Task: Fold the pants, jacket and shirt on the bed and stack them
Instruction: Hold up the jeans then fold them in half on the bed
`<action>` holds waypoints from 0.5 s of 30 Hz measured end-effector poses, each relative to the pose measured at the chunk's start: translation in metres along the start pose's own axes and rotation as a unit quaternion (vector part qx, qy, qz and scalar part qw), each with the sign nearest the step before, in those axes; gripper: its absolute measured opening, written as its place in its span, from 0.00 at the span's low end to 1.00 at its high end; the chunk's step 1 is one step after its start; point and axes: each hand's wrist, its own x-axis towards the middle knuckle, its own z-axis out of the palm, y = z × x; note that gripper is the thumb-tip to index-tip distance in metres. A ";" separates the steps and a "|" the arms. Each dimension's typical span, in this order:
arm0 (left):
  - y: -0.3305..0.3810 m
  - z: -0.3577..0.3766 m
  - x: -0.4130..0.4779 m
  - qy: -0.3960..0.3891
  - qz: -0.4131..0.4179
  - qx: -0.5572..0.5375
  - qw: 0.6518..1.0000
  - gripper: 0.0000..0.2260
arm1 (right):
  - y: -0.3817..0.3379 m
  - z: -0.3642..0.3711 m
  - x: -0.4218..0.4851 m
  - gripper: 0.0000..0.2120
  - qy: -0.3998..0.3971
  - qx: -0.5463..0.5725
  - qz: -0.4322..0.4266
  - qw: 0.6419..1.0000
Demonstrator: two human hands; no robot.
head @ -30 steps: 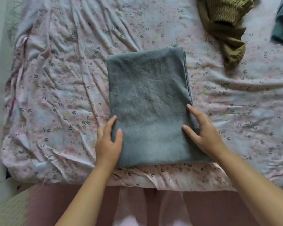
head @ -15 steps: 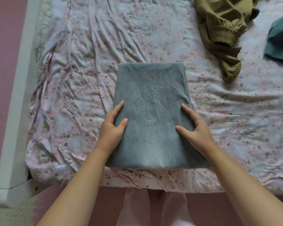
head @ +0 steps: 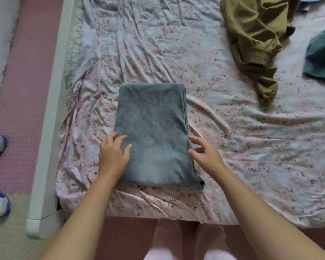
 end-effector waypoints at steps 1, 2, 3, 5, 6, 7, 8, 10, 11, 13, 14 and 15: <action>0.010 0.002 -0.005 0.008 0.025 0.000 1.000 0.14 | -0.001 -0.007 -0.004 0.18 0.011 -0.004 0.000 1.000; 0.023 0.004 -0.011 0.011 0.051 -0.003 0.999 0.13 | -0.001 -0.016 -0.010 0.16 0.025 -0.014 -0.004 1.000; 0.037 0.006 -0.017 0.008 0.076 -0.004 0.997 0.12 | -0.001 -0.026 -0.017 0.15 0.041 -0.025 -0.007 0.999; 0.071 0.010 -0.028 -0.007 0.121 -0.014 0.993 0.16 | 0.000 -0.049 -0.030 0.11 0.076 -0.023 -0.011 0.997; 0.090 0.011 -0.033 -0.014 0.140 -0.019 0.990 0.18 | -0.001 -0.062 -0.037 0.09 0.095 -0.012 -0.011 0.995; 0.108 0.013 -0.037 -0.018 0.158 -0.025 0.987 0.20 | 0.000 -0.075 -0.044 0.08 0.115 0.004 -0.010 0.993; 0.127 0.014 -0.041 -0.022 0.173 -0.034 0.984 0.20 | 0.001 -0.089 -0.050 0.08 0.133 0.019 -0.009 0.991; 0.165 0.020 -0.045 -0.025 0.205 -0.051 0.977 0.18 | 0.007 -0.119 -0.057 0.08 0.162 0.046 -0.007 0.986; 0.182 0.024 -0.046 -0.029 0.220 -0.056 0.973 0.16 | 0.012 -0.134 -0.059 0.08 0.174 0.057 -0.002 0.983; 0.218 0.038 -0.047 -0.034 0.246 -0.060 0.967 0.13 | 0.023 -0.168 -0.059 0.08 0.196 0.073 0.002 0.978; 0.236 0.048 -0.046 -0.038 0.260 -0.060 0.963 0.11 | 0.030 -0.188 -0.058 0.07 0.211 0.083 0.006 0.974; 0.254 0.058 -0.045 -0.044 0.269 -0.059 0.960 0.11 | 0.036 -0.207 -0.057 0.07 0.227 0.092 0.013 0.969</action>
